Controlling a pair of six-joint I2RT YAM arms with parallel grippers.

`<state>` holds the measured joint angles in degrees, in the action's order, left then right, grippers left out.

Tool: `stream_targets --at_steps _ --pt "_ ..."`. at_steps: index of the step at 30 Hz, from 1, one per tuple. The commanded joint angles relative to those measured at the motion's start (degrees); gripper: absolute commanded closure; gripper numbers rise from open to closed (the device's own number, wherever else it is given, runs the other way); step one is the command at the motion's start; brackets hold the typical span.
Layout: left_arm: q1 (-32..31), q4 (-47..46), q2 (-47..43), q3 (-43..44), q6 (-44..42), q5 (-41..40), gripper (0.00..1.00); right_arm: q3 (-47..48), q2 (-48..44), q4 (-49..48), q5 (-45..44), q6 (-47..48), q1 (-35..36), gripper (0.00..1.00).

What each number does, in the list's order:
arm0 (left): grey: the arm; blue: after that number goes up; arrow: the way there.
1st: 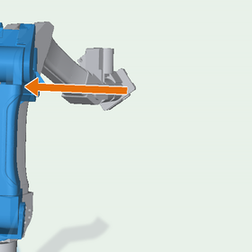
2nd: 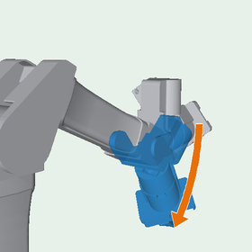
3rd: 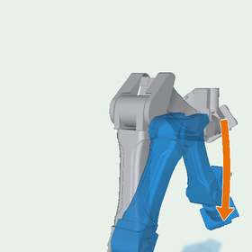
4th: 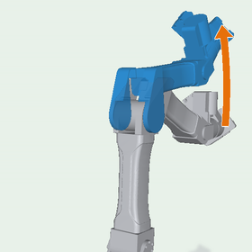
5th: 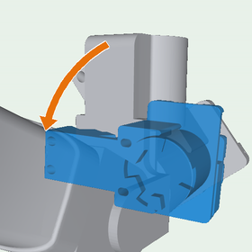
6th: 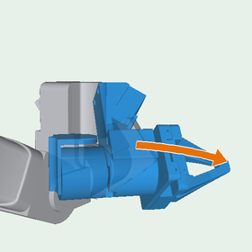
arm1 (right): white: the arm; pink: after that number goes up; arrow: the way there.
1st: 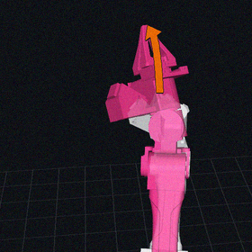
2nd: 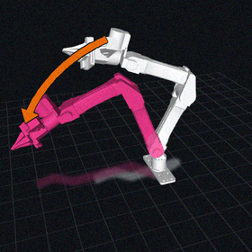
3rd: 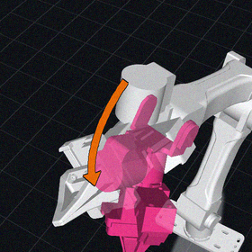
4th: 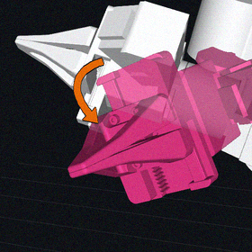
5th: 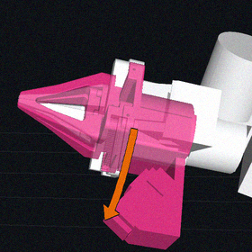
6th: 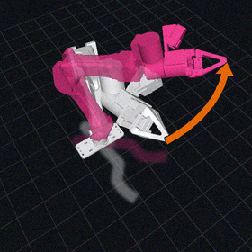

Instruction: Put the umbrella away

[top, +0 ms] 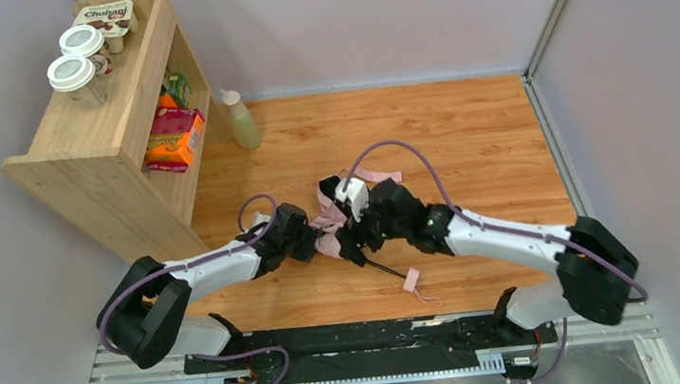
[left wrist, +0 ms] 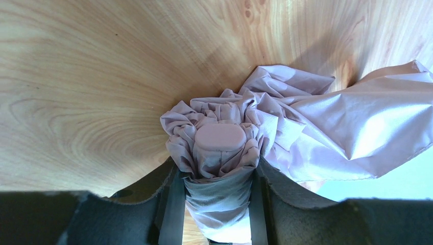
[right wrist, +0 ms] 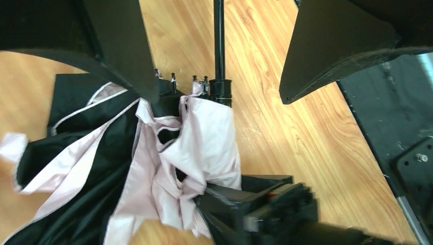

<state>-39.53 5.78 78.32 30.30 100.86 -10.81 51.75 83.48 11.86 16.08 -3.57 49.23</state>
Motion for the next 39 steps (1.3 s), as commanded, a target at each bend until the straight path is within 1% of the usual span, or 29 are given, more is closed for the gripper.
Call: stream_targets --at_steps 1,3,7,11,14,17,18,19,20,21,22,23,24,25,26,28,29,31,32,33,34,35,36,38,39 --pt "0.94 17.95 2.62 -1.21 -3.74 1.39 1.00 -12.09 -7.98 -18.59 -23.88 13.48 10.69 0.07" --pt "1.29 18.56 3.41 -0.60 -4.35 2.45 1.00 -13.86 -7.11 -23.43 -27.57 17.18 14.30 0.07" --pt "2.08 19.62 4.47 0.02 -5.58 4.04 1.00 -12.29 -1.85 -26.18 -30.57 22.46 18.43 0.10" --pt "2.79 21.46 5.78 1.51 -6.37 5.71 1.00 -10.97 4.74 -31.36 -35.75 27.38 20.64 0.11" --pt "2.79 21.47 6.66 1.69 -6.11 6.94 1.00 -9.65 9.49 -34.44 -38.39 28.79 20.90 0.12" --pt "2.88 21.99 6.84 1.95 -5.94 7.73 1.00 -7.72 15.02 -36.72 -43.04 29.41 20.90 0.15" --pt "2.79 22.17 6.58 2.13 -5.94 7.91 1.00 -7.45 17.13 -38.12 -46.19 29.07 20.90 0.18" --pt "2.79 22.34 6.40 2.30 -6.02 7.91 1.00 -7.19 19.07 -38.57 -48.92 28.10 20.73 0.21" --pt "2.79 22.95 6.14 2.65 -6.29 7.91 1.00 -6.75 20.56 -38.05 -49.99 27.05 20.38 0.26" --pt "2.88 23.66 5.62 2.83 -6.55 7.73 1.00 -6.66 22.58 -38.05 -51.83 25.30 19.77 0.36" --pt "2.88 24.01 5.44 3.09 -6.73 7.73 1.00 -6.57 23.91 -37.27 -51.67 23.54 19.24 0.41" --pt "2.88 24.10 4.83 3.01 -6.64 7.82 1.00 -6.14 24.79 -35.08 -51.15 21.61 18.71 0.48" --pt "2.88 24.01 4.56 3.01 -6.55 7.91 1.00 -5.96 25.76 -33.49 -50.62 19.59 18.53 0.58" --pt "2.88 23.84 4.12 2.92 -6.55 8.17 1.00 -5.69 26.64 -30.26 -48.79 17.39 18.27 0.65" --pt "2.88 24.01 3.86 2.92 -6.55 8.17 1.00 -4.91 27.43 -26.75 -47.55 15.20 18.01 0.76" --pt "2.88 23.75 3.07 3.01 -6.38 8.35 1.00 -4.29 27.96 -21.12 -43.26 10.37 17.57 0.91" --pt "2.96 23.40 2.37 3.01 -6.55 7.83 1.00 -4.63 27.53 -19.61 -40.71 7.56 17.30 1.00" --pt "3.31 22.26 1.05 3.09 -7.16 7.47 1.00 -5.86 26.91 -17.32 -33.25 3.94 16.08 1.00" --pt "3.93 21.39 0.95 3.18 -7.69 7.38 0.97 -7.09 26.82 -17.48 -30.08 0.62 15.64 1.00" --pt "4.28 20.94 0.08 3.88 -9.00 6.25 0.77 -7.88 26.73 -17.74 -26.83 -0.63 15.20 1.00" --pt "4.98 20.94 -0.27 4.32 -9.80 5.45 0.64 -8.67 26.82 -18.01 -23.32 -2.12 14.67 1.00" --pt "5.42 21.20 -1.15 5.63 -11.63 3.97 0.43 -9.64 26.99 -18.88 -19.89 -3.44 13.88 1.00" --pt "6.56 20.33 -2.20 6.16 -13.04 3.00 0.29 -9.82 27.26 -19.15 -17.07 -4.15 12.83 1.00" --pt "8.05 17.97 -4.74 6.52 -15.25 2.64 0.29 -10.35 27.70 -19.85 -9.86 -5.82 10.81 1.00" --pt "8.59 16.38 -5.80 5.22 -15.78 2.72 0.28 -10.52 27.96 -20.38 -6.53 -6.53 9.67 1.00"
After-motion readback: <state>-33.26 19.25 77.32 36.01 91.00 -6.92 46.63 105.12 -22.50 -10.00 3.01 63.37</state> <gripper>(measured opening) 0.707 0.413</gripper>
